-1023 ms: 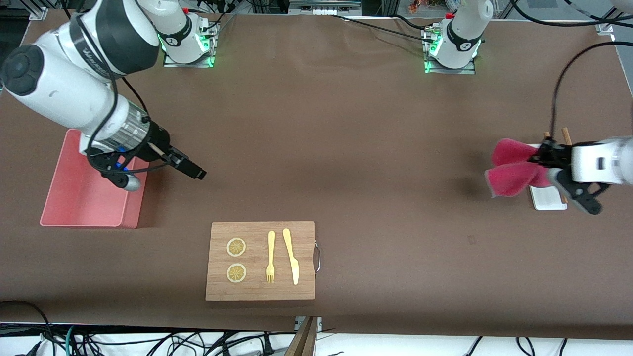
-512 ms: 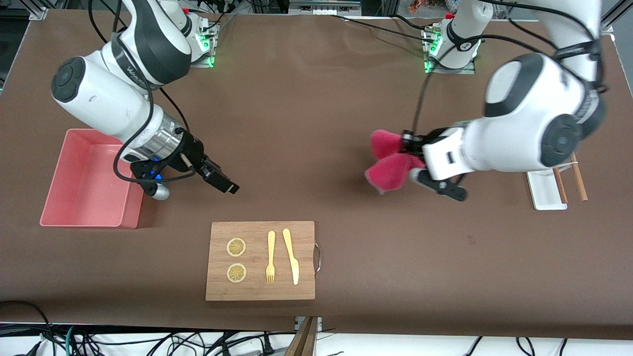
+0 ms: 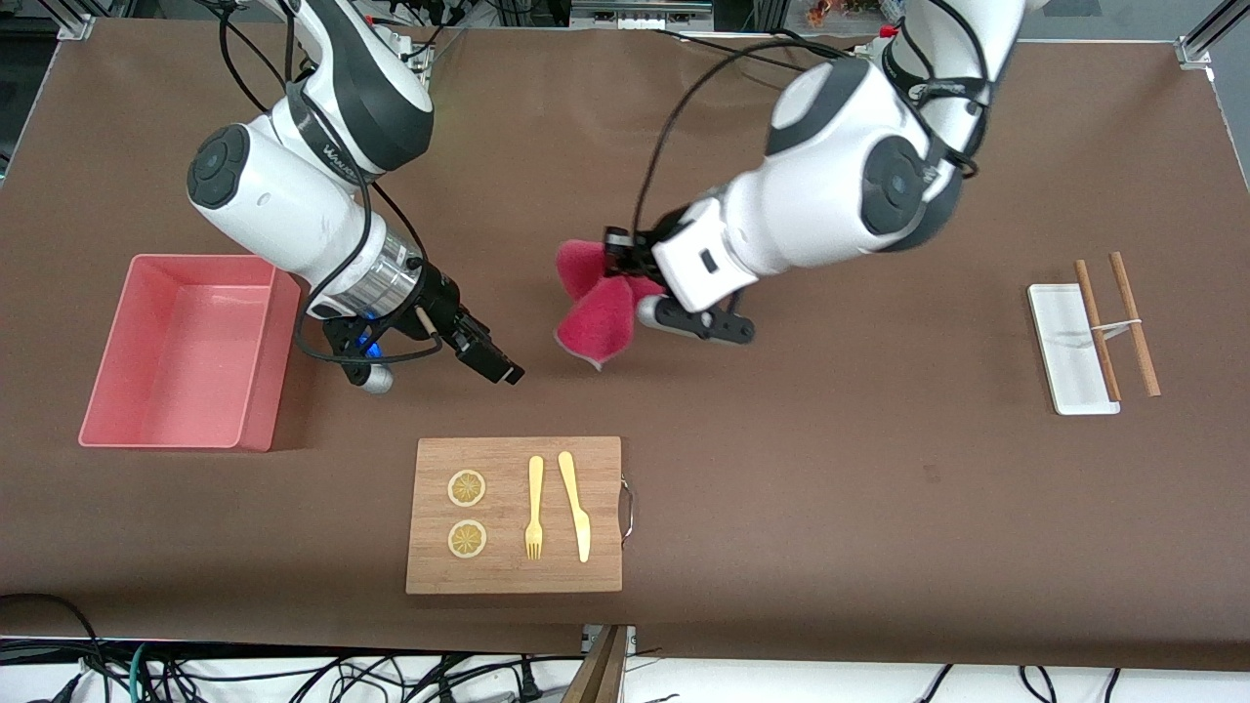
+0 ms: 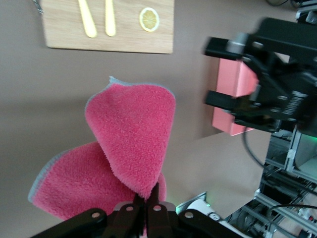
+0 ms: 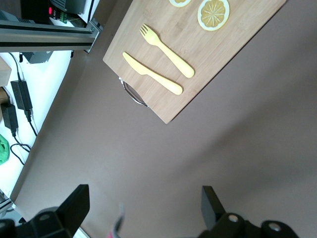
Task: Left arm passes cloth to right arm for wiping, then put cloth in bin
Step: 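Grasp the cloth corner with the right gripper beside the left gripper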
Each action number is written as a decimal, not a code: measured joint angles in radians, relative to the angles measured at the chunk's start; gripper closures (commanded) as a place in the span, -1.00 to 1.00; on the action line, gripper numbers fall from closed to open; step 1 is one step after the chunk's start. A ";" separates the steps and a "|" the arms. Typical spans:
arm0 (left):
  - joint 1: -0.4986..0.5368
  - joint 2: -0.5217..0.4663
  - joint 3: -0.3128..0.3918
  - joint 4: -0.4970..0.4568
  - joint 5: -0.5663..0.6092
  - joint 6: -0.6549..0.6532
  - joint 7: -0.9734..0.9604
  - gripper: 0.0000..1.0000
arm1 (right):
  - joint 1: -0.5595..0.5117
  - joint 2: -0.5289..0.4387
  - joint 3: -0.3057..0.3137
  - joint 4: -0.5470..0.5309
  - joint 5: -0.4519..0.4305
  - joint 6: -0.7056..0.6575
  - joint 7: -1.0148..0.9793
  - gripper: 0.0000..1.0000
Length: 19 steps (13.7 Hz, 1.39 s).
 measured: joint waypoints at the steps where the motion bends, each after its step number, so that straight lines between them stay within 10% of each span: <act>1: -0.025 0.001 0.000 0.006 0.000 0.029 -0.044 1.00 | 0.000 0.001 0.001 0.000 0.002 0.000 0.014 -1.00; 10: -0.047 0.027 0.011 0.015 0.000 0.088 -0.083 1.00 | 0.002 0.003 0.050 -0.001 0.041 -0.001 0.107 -0.99; 11: -0.047 0.027 0.011 0.016 0.000 0.088 -0.084 1.00 | 0.005 0.007 0.055 -0.002 0.041 -0.002 0.115 -0.80; 13: -0.047 0.027 0.013 0.016 0.000 0.088 -0.084 1.00 | 0.015 0.016 0.058 -0.012 0.041 -0.002 0.120 0.94; 19: -0.042 0.032 0.017 0.016 0.000 0.088 -0.084 1.00 | 0.030 0.028 0.061 -0.022 0.042 -0.004 0.120 1.00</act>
